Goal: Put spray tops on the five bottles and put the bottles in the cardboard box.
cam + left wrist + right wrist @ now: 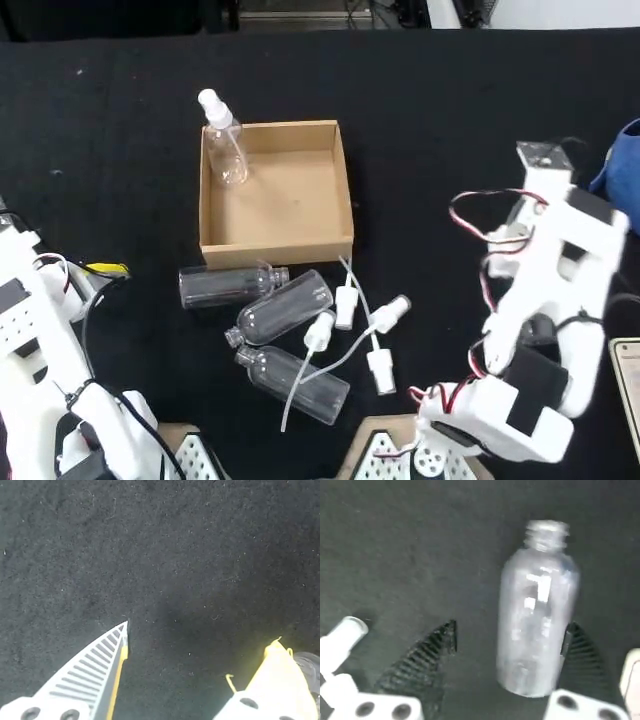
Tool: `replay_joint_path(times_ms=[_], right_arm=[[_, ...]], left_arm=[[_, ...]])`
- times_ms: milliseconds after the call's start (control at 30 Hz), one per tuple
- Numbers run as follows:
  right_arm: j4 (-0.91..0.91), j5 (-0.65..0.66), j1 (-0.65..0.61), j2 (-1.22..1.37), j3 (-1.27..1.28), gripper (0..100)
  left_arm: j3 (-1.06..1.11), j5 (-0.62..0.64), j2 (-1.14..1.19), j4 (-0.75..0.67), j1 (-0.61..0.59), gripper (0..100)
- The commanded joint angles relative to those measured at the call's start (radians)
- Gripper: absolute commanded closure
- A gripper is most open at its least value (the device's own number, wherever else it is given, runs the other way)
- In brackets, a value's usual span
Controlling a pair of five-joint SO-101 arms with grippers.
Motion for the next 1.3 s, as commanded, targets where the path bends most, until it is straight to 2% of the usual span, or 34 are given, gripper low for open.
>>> replay_joint_path(times_ms=[0,167,300,533,767,867,1000,1167,1267], right_arm=[[0.021,0.071,0.087,-0.002,-0.116,70.3],[0.012,0.081,0.11,0.081,-0.114,70.3],[0.012,0.072,0.048,0.188,-0.125,70.4],[0.011,0.071,-0.008,0.216,-0.116,70.5],[-0.11,0.031,-0.026,0.205,-0.024,71.4],[-0.166,0.08,-0.018,0.205,0.025,79.4],[-0.152,0.106,-0.011,0.196,0.013,99.0],[-0.034,0.106,-0.006,0.061,-0.024,98.9],[-0.008,0.077,-0.021,-0.068,0.018,98.7]], left_arm=[[-0.035,-0.006,-0.014,0.008,-0.001,73],[-0.035,-0.006,-0.015,0.008,-0.002,73],[-0.035,-0.006,-0.015,0.006,-0.001,73],[-0.031,-0.006,-0.015,0.005,-0.002,73],[-0.03,-0.006,-0.015,0.002,-0.001,73],[-0.03,-0.006,-0.015,0.005,-0.001,73],[-0.03,-0.006,-0.015,0.006,-0.001,73],[-0.035,-0.009,-0.015,0.008,0.007,73],[-0.038,-0.095,-0.015,0.008,0.007,73]])
